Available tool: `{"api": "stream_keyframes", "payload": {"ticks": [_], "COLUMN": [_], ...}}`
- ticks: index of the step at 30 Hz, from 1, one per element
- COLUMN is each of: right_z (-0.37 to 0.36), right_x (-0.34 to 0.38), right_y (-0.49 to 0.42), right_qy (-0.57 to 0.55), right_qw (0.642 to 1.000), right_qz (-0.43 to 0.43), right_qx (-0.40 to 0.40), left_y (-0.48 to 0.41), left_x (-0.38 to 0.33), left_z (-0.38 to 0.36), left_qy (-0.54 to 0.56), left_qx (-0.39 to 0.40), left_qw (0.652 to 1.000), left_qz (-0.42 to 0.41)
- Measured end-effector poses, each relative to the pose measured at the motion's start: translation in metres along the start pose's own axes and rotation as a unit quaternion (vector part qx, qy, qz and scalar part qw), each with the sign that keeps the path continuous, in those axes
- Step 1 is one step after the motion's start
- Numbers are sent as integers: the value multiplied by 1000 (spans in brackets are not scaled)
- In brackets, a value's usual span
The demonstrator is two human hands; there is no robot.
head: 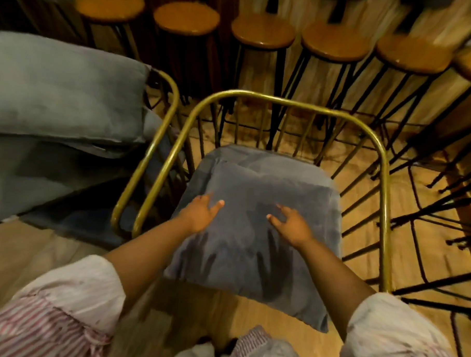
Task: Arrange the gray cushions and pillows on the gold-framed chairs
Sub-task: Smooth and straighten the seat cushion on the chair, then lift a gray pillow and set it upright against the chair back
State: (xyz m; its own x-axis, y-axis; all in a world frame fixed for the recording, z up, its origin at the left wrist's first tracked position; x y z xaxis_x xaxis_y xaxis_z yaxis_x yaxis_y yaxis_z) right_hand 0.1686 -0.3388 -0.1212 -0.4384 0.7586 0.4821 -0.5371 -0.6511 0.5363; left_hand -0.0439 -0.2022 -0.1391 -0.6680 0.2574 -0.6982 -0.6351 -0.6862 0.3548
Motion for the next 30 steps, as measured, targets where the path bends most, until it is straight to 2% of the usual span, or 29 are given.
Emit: {"api": "stream_keyframes", "payload": {"ticks": [6, 15, 22, 26, 30], "right_z": [0, -85, -158, -184, -191], "right_x": [99, 264, 412, 471, 514], "right_y": [28, 41, 19, -6, -41], "right_qy": [17, 5, -108, -151, -162], "right_qw": [992, 976, 979, 979, 982], "right_qz": [122, 218, 171, 133, 98], "right_qx": [-4, 20, 31, 21, 9], "left_y": [70, 133, 136, 128, 83], "left_x": [-28, 61, 180, 200, 224], "left_z": [87, 220, 367, 438, 491], "left_qy": [-36, -87, -66, -29, -26], "left_qx": [-111, -187, -230, -242, -297], "left_qw": [993, 978, 971, 970, 954], "left_qz": [-15, 2, 17, 26, 41]}}
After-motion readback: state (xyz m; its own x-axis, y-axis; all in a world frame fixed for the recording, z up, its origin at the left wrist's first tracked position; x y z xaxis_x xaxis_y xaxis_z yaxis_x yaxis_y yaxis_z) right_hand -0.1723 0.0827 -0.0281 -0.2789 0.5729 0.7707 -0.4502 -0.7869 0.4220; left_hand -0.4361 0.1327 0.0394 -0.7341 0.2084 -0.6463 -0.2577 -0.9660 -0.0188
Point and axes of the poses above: each hand's wrist, its own y-axis away from the middle knuckle, its own z-axis out of the back of the hand, x = y × z, the point moved 2 cm from there along -y, towards the middle knuckle, and after that the axes turned 14 degrees about -z, right-handed, at the moved point
